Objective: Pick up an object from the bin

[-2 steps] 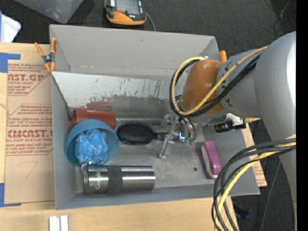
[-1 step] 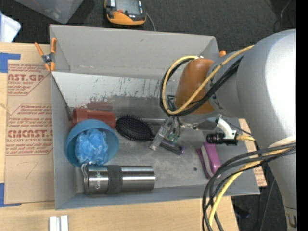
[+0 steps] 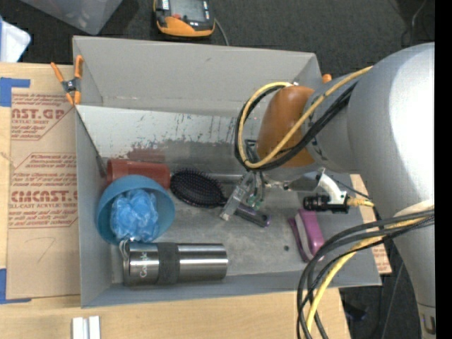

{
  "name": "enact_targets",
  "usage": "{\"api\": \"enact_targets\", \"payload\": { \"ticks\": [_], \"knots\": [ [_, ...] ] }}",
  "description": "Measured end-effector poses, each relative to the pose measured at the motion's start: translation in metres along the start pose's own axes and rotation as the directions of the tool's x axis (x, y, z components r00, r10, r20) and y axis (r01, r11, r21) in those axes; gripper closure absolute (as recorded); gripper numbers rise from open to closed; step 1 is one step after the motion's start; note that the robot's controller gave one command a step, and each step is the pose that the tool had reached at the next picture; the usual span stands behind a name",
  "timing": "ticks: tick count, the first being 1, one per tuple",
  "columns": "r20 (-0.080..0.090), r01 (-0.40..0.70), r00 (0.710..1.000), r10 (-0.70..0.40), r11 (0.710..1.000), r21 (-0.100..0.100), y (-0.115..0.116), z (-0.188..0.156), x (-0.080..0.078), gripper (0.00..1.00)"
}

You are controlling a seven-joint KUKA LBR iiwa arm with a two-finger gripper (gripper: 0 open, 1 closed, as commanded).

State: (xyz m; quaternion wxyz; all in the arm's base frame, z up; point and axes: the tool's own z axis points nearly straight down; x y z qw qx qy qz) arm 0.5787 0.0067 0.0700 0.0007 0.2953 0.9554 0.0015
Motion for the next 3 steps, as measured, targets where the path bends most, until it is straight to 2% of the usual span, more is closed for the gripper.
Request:
{"api": "enact_targets", "payload": {
  "ticks": [1,3],
  "knots": [
    [-0.011,0.000,1.000,0.000,1.000,0.007,-0.002,-0.014,0.003,1.00],
    [-0.009,0.001,1.000,-0.001,1.000,0.005,-0.001,-0.102,0.003,1.00]
  ]
}}
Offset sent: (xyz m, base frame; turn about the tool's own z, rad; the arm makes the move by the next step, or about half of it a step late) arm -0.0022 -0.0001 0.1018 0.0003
